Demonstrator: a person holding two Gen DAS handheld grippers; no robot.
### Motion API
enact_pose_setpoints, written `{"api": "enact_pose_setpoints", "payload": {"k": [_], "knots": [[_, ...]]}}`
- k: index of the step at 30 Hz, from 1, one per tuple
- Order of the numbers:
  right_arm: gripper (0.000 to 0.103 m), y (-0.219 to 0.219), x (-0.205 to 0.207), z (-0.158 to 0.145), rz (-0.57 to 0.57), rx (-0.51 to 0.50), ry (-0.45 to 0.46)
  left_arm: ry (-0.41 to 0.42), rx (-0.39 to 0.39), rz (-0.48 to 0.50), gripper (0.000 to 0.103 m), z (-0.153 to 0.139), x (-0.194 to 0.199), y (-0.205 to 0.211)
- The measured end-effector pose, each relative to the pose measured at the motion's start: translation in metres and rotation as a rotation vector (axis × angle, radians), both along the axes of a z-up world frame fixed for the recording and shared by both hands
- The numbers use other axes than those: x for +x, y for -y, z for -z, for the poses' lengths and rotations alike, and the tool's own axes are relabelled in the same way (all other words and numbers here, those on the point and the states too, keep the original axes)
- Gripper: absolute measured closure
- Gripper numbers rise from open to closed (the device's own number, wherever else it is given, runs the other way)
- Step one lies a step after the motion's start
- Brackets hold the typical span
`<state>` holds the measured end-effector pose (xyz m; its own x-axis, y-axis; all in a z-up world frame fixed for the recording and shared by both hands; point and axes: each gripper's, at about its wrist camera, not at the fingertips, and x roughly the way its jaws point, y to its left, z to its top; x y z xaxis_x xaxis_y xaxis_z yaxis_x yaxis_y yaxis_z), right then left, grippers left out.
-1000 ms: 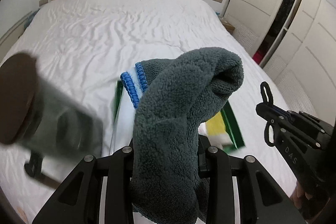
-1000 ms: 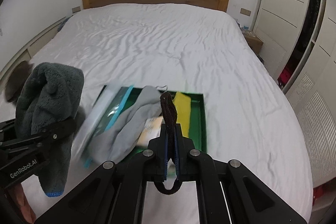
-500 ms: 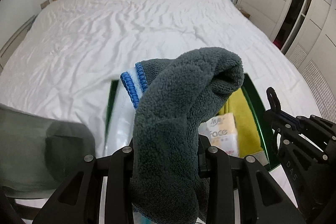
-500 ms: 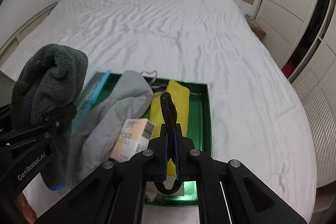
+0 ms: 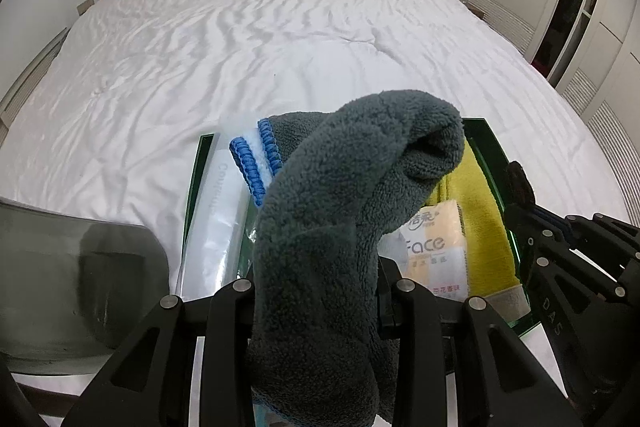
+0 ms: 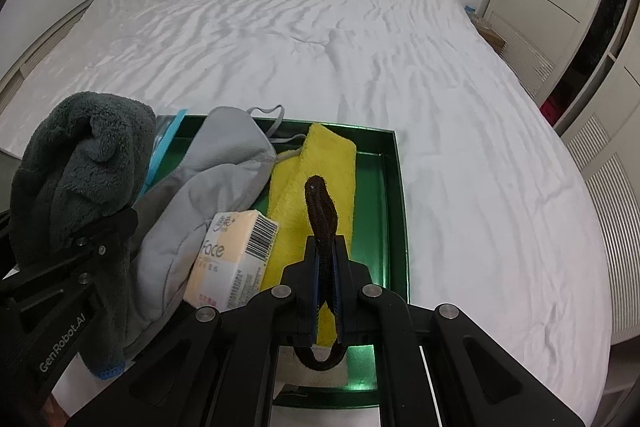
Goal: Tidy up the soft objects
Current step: 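Lower the hair tie into the tray and open the right tool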
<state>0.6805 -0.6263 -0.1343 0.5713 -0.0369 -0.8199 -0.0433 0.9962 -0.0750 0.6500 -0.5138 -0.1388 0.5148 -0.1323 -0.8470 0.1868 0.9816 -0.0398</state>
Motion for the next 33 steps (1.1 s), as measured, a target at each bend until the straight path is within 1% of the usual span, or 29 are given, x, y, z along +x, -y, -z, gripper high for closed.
{"api": "enact_pose_setpoints", "payload": {"k": [24, 33], "knots": [[0.098, -0.0007, -0.0011, 0.0051, 0.001, -0.002, -0.002, -0.004, 0.027, 0.002, 0.075, 0.0045, 0.0026, 0.0027], [0.097, -0.0025, 0.0025, 0.0086, 0.003, -0.009, -0.019, -0.015, 0.039, 0.005, 0.074, 0.0083, 0.0050, 0.0018]]}}
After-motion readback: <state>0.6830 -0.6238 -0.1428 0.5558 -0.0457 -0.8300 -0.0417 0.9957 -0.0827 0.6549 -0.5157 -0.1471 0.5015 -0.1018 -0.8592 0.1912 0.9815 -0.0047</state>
